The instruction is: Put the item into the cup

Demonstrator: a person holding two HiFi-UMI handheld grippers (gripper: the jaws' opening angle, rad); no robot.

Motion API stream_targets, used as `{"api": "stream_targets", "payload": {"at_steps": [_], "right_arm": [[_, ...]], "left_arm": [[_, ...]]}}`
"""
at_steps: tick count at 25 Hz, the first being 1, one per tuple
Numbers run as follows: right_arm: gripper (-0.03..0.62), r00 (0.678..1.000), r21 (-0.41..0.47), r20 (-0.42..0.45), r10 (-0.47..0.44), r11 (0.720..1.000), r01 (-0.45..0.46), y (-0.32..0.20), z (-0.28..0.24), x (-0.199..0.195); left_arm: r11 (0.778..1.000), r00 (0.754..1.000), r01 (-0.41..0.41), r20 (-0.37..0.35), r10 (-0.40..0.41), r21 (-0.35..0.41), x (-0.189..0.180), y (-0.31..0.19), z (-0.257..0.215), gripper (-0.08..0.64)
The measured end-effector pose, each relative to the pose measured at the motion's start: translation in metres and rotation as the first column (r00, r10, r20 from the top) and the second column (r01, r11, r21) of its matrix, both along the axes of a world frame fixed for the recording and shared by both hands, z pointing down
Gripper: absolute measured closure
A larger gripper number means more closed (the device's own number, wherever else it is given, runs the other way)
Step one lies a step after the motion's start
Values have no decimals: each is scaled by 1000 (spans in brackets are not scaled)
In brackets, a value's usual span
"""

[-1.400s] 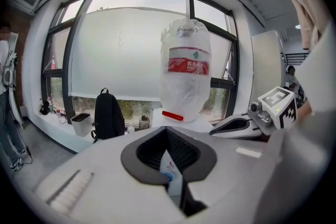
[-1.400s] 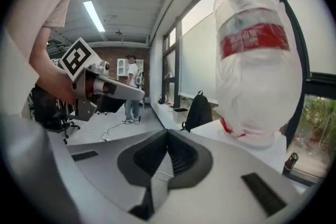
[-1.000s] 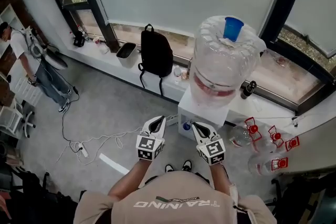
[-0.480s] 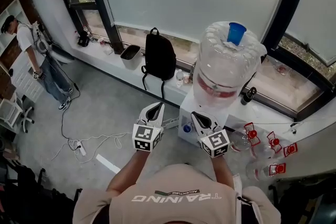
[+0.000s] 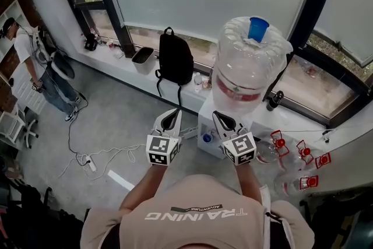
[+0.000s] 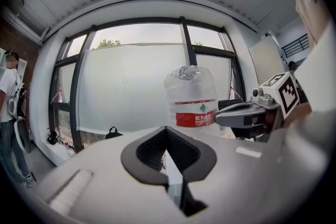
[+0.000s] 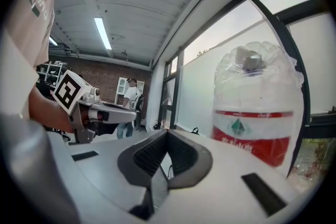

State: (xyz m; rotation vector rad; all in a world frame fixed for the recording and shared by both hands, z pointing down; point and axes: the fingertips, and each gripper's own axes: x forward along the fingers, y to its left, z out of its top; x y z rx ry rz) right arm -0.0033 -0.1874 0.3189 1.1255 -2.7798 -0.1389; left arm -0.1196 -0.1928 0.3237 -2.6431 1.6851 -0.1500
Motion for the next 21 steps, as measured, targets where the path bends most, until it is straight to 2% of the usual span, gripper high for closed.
{"api": "stream_targets", "payload": {"at_steps": [8,15,21], "right_arm": [[581,1000,-8,-5,9,1000,-10,0,5,4],[581,999,5,-2,40,999,-40,-3,4,16],[581,998,1,5,64,998,-64,-9,6,28]], "left_arm": [[999,999,-21,24,21,25,5,-6,-10,552],[999,999,-33,36,33,1,11,-5,2,552],[999,998,-34,44,33,19,18,-9,-1,552]]}}
